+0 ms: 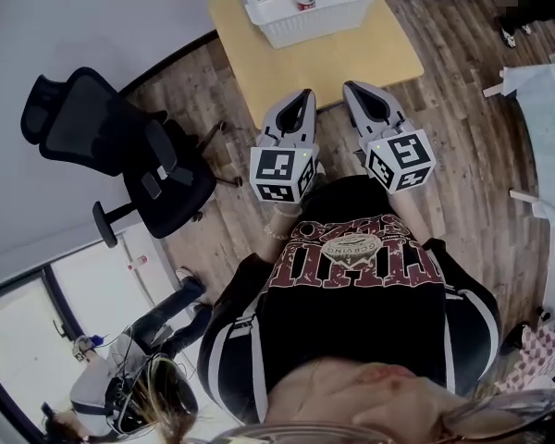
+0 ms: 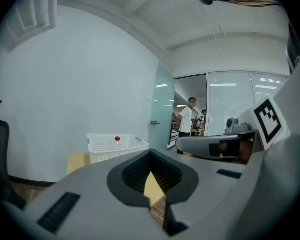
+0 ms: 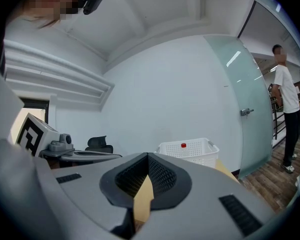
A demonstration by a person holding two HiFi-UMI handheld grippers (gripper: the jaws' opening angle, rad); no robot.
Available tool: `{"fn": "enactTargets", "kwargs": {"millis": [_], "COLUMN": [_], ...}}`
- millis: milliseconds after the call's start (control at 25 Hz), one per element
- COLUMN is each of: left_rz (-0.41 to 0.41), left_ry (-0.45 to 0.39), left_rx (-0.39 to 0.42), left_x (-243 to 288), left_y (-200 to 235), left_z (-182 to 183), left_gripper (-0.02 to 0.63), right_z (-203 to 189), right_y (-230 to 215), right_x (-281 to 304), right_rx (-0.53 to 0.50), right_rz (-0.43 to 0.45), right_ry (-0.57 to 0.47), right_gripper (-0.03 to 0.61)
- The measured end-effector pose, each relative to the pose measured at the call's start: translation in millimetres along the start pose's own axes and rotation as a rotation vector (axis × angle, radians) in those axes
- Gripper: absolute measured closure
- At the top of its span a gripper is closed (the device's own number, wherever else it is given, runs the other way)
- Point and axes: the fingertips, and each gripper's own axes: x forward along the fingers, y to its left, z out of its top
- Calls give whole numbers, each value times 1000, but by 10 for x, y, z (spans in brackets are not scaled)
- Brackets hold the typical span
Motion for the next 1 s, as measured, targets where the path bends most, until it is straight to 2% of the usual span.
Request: {"fn": "enactTargets", "kwargs": {"millis": [560,1000], "left_rz": [-95,-93], "left_ry": [15,24], "left_rx": [6,-13], "left_x": [296,421], "left_y": [523,715], "left_z": [109,119], "left_gripper": [566,566], "right_z": [41,51], "right_y": [-37,-192], "right_x": [580,751], "right_rx": [12,8], "right_rz": [-94,-128], "right_ry": [-5,18], "right_gripper": [561,561]}}
